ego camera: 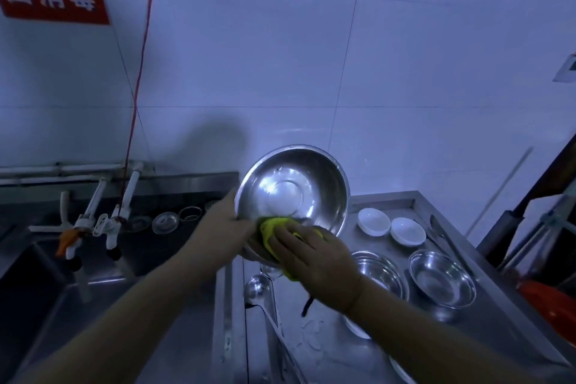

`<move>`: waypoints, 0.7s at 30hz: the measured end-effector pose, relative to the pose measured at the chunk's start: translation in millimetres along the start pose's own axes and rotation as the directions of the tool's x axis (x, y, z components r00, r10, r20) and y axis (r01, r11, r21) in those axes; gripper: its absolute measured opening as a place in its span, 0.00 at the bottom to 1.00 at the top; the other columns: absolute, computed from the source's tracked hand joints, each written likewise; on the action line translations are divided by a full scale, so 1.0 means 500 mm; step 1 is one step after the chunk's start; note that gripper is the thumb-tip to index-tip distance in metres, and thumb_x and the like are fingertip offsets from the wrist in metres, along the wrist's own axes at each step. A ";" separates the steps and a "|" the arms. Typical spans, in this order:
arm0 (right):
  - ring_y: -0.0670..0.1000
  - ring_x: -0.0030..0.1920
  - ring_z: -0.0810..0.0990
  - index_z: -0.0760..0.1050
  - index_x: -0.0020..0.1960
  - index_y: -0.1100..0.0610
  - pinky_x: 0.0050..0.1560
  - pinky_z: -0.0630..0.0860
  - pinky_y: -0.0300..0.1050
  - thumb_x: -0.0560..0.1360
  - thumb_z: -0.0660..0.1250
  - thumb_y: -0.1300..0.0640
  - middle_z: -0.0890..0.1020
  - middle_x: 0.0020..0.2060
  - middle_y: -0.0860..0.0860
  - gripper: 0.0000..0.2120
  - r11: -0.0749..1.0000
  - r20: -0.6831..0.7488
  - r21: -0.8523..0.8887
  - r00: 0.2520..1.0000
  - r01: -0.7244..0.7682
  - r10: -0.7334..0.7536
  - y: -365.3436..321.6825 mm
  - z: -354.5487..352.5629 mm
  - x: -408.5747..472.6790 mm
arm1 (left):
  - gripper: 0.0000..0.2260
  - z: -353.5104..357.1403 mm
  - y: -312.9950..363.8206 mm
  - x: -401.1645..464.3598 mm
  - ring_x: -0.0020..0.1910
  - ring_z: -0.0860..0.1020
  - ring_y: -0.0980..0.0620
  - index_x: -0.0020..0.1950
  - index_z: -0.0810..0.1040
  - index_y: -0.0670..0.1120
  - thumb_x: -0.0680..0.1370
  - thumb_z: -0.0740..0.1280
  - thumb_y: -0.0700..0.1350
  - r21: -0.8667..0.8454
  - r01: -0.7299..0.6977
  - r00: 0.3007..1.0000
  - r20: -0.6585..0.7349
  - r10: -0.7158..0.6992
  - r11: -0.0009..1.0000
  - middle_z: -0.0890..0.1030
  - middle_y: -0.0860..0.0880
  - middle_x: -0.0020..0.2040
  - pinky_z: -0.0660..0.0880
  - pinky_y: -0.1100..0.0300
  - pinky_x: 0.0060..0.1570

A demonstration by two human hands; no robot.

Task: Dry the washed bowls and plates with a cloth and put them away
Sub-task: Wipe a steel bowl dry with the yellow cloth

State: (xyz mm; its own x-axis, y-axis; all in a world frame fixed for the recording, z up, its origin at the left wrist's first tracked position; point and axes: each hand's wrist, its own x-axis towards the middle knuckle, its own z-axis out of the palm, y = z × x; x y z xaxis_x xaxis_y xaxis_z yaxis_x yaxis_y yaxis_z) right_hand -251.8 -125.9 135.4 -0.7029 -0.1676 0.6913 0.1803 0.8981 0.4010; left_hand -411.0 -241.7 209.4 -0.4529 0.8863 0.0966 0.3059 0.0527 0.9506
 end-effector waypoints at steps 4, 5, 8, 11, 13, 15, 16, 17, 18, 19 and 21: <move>0.57 0.51 0.82 0.82 0.55 0.58 0.45 0.79 0.51 0.77 0.62 0.61 0.83 0.52 0.54 0.12 0.967 0.136 -0.036 0.960 0.251 -0.244 0.066 -0.022 -0.011 | 0.20 -0.059 0.036 0.012 0.40 0.81 0.54 0.46 0.76 0.67 0.62 0.63 0.43 0.323 -0.042 0.987 0.160 -0.011 0.946 0.83 0.57 0.40 0.79 0.52 0.40; 0.57 0.51 0.82 0.82 0.54 0.58 0.45 0.78 0.50 0.77 0.61 0.61 0.83 0.52 0.54 0.12 0.972 0.129 -0.040 0.965 0.233 -0.226 0.067 -0.024 -0.007 | 0.18 -0.059 0.038 0.016 0.41 0.81 0.53 0.44 0.77 0.65 0.62 0.62 0.44 0.327 -0.047 0.994 0.111 0.011 0.944 0.83 0.57 0.39 0.79 0.51 0.43; 0.56 0.49 0.83 0.83 0.51 0.57 0.42 0.77 0.46 0.77 0.61 0.62 0.84 0.50 0.52 0.11 0.996 0.053 -0.038 0.995 0.085 -0.083 0.037 -0.022 0.013 | 0.13 -0.021 0.021 0.018 0.43 0.80 0.48 0.44 0.79 0.54 0.64 0.62 0.43 0.064 0.008 0.984 -0.179 0.004 0.998 0.82 0.51 0.40 0.77 0.51 0.47; 0.55 0.49 0.83 0.83 0.51 0.57 0.44 0.78 0.46 0.76 0.63 0.62 0.84 0.50 0.52 0.10 0.995 -0.031 -0.023 0.995 -0.097 0.096 0.000 -0.015 0.034 | 0.13 0.051 -0.020 -0.014 0.41 0.80 0.51 0.48 0.79 0.50 0.69 0.67 0.34 -0.286 -0.016 0.966 -0.253 -0.060 0.958 0.83 0.50 0.40 0.76 0.61 0.37; 0.55 0.50 0.83 0.83 0.51 0.57 0.46 0.78 0.46 0.74 0.67 0.61 0.84 0.50 0.52 0.08 0.986 -0.064 -0.017 0.984 -0.169 0.167 -0.019 -0.013 0.040 | 0.14 0.076 -0.037 -0.030 0.38 0.81 0.56 0.48 0.79 0.50 0.69 0.66 0.33 -0.365 -0.052 0.964 -0.261 -0.049 0.929 0.83 0.52 0.39 0.75 0.67 0.33; 0.55 0.50 0.83 0.83 0.52 0.58 0.46 0.78 0.47 0.75 0.66 0.61 0.84 0.51 0.52 0.09 0.985 -0.069 -0.024 0.983 -0.173 0.171 -0.034 -0.009 0.036 | 0.12 0.068 -0.041 -0.028 0.30 0.76 0.58 0.38 0.78 0.52 0.66 0.64 0.35 -0.297 -0.063 0.970 -0.242 -0.011 0.953 0.79 0.54 0.31 0.72 0.67 0.29; 0.55 0.50 0.83 0.82 0.53 0.58 0.45 0.79 0.48 0.77 0.64 0.61 0.84 0.52 0.53 0.10 0.988 -0.064 -0.031 0.987 -0.150 0.147 -0.037 -0.008 0.029 | 0.11 0.058 -0.040 -0.024 0.28 0.73 0.58 0.33 0.76 0.53 0.63 0.62 0.36 -0.244 -0.068 0.979 -0.205 0.017 0.967 0.76 0.55 0.27 0.70 0.65 0.29; 0.56 0.50 0.83 0.82 0.55 0.59 0.45 0.79 0.48 0.79 0.61 0.61 0.84 0.52 0.54 0.11 0.993 -0.055 -0.034 0.992 -0.111 0.109 -0.036 -0.008 0.021 | 0.11 0.045 -0.036 -0.021 0.28 0.71 0.56 0.31 0.76 0.53 0.62 0.61 0.37 -0.187 -0.075 0.986 -0.160 0.045 0.980 0.74 0.56 0.26 0.70 0.62 0.30; 0.56 0.50 0.83 0.80 0.57 0.59 0.46 0.79 0.49 0.80 0.59 0.60 0.83 0.54 0.55 0.12 0.998 -0.039 -0.034 0.997 -0.061 0.060 -0.030 -0.009 0.013 | 0.10 0.031 -0.034 -0.019 0.30 0.72 0.54 0.31 0.76 0.53 0.62 0.62 0.38 -0.119 -0.076 0.991 -0.118 0.062 0.990 0.75 0.55 0.27 0.72 0.59 0.32; 0.57 0.51 0.82 0.78 0.59 0.60 0.46 0.79 0.50 0.80 0.58 0.60 0.83 0.55 0.55 0.12 0.999 -0.012 -0.036 1.000 -0.001 0.000 -0.018 -0.011 0.005 | 0.09 0.016 -0.030 -0.017 0.33 0.76 0.50 0.34 0.78 0.52 0.63 0.63 0.39 -0.038 -0.071 0.994 -0.080 0.068 0.997 0.79 0.53 0.30 0.75 0.54 0.36; 0.57 0.52 0.82 0.77 0.60 0.60 0.46 0.79 0.50 0.81 0.57 0.60 0.82 0.55 0.55 0.13 0.989 0.058 -0.047 0.989 0.139 -0.136 0.010 -0.019 -0.006 | 0.09 -0.018 -0.021 -0.010 0.41 0.81 0.45 0.41 0.80 0.51 0.63 0.65 0.43 0.153 -0.072 0.997 -0.018 0.076 0.986 0.83 0.49 0.37 0.78 0.45 0.44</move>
State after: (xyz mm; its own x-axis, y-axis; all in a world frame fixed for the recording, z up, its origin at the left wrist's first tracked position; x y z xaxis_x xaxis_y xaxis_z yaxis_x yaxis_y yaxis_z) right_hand -242.5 -124.8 141.0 -0.7597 -0.2644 0.5941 0.1133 0.8458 0.5213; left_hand -419.5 -250.6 201.4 -0.4431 0.8795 0.1737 0.4625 0.0583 0.8847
